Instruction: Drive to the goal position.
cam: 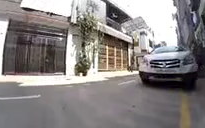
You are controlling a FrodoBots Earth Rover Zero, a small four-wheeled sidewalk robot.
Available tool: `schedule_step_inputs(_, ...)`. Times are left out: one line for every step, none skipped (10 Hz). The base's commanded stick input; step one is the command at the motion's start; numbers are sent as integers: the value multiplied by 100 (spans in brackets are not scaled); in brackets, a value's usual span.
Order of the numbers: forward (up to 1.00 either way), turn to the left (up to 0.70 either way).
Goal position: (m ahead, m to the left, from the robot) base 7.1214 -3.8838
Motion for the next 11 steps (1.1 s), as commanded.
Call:
schedule_step_inputs(70, -9)
schedule_step_inputs(70, -26)
schedule_step_inputs(70, -35)
schedule_step_inputs(70, -35)
schedule_step_inputs(70, -35)
schedule_step_inputs(70, 0)
schedule_step_inputs(70, 0)
schedule_step_inputs(70, 0)
schedule_step_inputs(70, 0)
schedule_step_inputs(70, 0)
schedule_step_inputs(70, 0)
